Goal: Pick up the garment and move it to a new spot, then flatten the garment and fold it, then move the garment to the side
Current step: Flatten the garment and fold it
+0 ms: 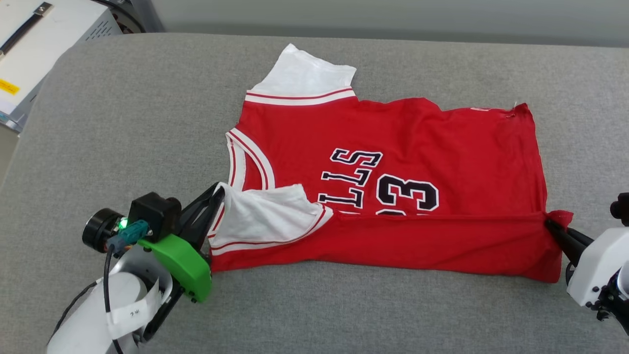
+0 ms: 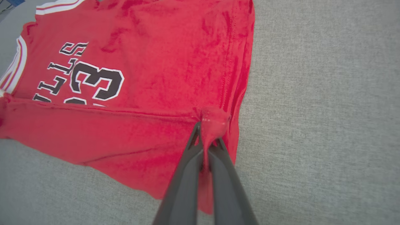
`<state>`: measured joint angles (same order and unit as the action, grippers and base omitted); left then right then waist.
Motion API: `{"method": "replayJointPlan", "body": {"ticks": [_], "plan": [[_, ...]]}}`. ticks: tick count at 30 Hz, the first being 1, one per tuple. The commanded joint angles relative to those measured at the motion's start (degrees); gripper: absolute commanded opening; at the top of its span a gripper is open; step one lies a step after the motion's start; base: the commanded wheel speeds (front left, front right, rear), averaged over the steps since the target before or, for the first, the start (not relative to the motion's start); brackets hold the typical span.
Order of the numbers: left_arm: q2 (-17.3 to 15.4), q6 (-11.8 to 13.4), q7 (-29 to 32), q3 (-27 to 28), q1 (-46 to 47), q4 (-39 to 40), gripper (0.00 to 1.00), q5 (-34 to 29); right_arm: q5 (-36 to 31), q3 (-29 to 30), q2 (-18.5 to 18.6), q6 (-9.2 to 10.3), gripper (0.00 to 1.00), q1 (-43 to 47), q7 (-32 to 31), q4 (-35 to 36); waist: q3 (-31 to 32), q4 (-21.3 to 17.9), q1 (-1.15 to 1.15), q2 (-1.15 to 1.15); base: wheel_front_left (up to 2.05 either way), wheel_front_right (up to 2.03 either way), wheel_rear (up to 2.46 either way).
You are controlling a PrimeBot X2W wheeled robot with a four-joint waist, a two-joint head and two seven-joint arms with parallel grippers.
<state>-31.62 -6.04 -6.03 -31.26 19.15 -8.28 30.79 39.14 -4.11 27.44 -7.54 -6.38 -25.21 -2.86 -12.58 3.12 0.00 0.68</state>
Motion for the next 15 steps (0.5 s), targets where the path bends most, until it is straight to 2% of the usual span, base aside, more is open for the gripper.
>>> {"method": "replayJointPlan", "body": {"ticks": [1, 13, 14, 15], "plan": [[0.5, -0.44, -0.4, -0.41, 1.89, -1.26, 0.0, -0.2, -0.94, 0.23, -0.45, 0.05, 0.0, -1.25, -0.17, -0.43, -1.61, -0.56, 0.0, -0.68, 0.0, 0.0, 0.0], [3.33, -1.32, -2.48, -5.19, 9.27, -14.37, 0.0, 0.56, -2.72, -0.95, -2.54, 0.05, 0.0, -3.54, -0.27, -3.46, -2.77, -1.11, 0.0, -0.68, 0.0, 0.0, 0.0], [3.67, -1.34, -2.51, -5.61, 9.65, -15.55, 0.18, 0.84, -2.74, -1.08, -2.61, 0.05, 0.0, -3.75, -0.2, -3.77, -2.72, -1.11, 0.0, -0.68, 0.0, 0.0, 0.0], [3.88, -1.36, -2.79, -5.89, 10.01, -16.36, 0.56, 0.87, -2.78, -1.15, -2.66, 0.05, 0.28, -3.93, 0.02, -3.94, -2.66, -1.1, 0.0, -0.68, 0.0, 0.0, 0.0]]}}
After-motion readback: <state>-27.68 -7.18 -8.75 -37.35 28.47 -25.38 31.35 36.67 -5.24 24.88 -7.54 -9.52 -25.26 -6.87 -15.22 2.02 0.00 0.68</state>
